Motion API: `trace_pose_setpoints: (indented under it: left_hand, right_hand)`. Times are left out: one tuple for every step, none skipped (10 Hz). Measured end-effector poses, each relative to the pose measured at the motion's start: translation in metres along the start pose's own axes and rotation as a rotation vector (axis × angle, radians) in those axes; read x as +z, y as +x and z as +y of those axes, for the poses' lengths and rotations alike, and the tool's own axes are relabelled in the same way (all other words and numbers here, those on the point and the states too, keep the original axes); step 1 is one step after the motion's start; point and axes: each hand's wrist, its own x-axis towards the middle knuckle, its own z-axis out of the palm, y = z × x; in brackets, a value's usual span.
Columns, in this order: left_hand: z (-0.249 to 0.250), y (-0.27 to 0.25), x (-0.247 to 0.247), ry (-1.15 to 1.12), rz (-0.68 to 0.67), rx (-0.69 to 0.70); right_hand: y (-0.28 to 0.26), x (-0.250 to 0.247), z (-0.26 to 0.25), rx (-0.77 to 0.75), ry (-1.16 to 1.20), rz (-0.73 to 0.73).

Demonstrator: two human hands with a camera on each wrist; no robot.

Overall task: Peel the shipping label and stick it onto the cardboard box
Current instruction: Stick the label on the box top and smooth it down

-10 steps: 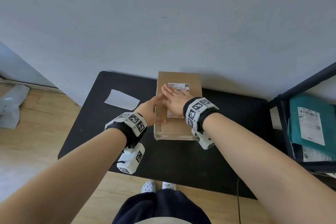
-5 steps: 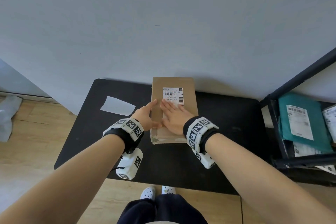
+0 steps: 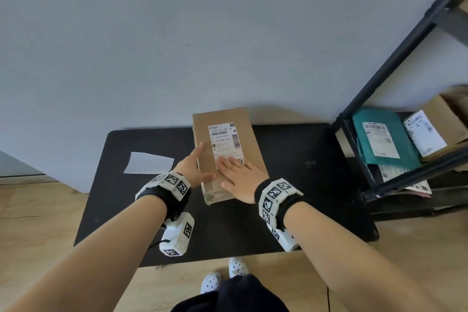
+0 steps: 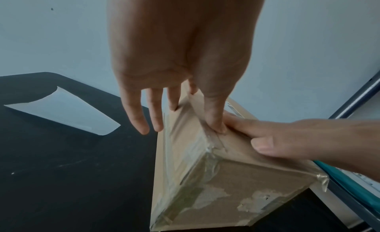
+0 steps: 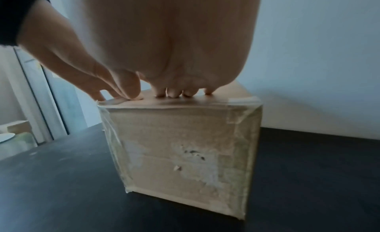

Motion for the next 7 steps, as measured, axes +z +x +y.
trace_pose_setpoints:
  left_hand:
    - [0.001, -0.003, 0.001, -0.019, -0.012, 0.009]
    - [0.002, -0.008, 0.001, -0.017, -0.008, 0.032]
    - [0.005, -0.015, 0.003, 0.076, 0.008, 0.094]
    - [0.011, -0.022, 0.008, 0.452, 0.036, 0.212]
    - [0.009, -0.025, 0.013, 0.654, -0.008, 0.236]
    - [0.005, -0.034, 0.011, 0.620, 0.030, 0.223]
    - [0.004, -0.036, 0.004, 0.564, 0.137, 0.179]
  right_hand:
    - [-0.015, 0.002, 0.012, 0.057, -0.018, 0.022]
    - [-0.030, 0.002, 0.029, 0.160, -0.040, 0.027]
    - [-0.034, -0.001, 0.028, 0.228, -0.091, 0.030]
    - [-0.026, 0.003, 0.008, 0.186, -0.093, 0.073]
    - [-0.024, 0.012, 0.001, 0.207, -0.066, 0.072]
    - [-0.034, 0.012, 0.019, 0.363, 0.019, 0.097]
    - [-0.047, 0.003, 0.030, 0.471, 0.120, 0.158]
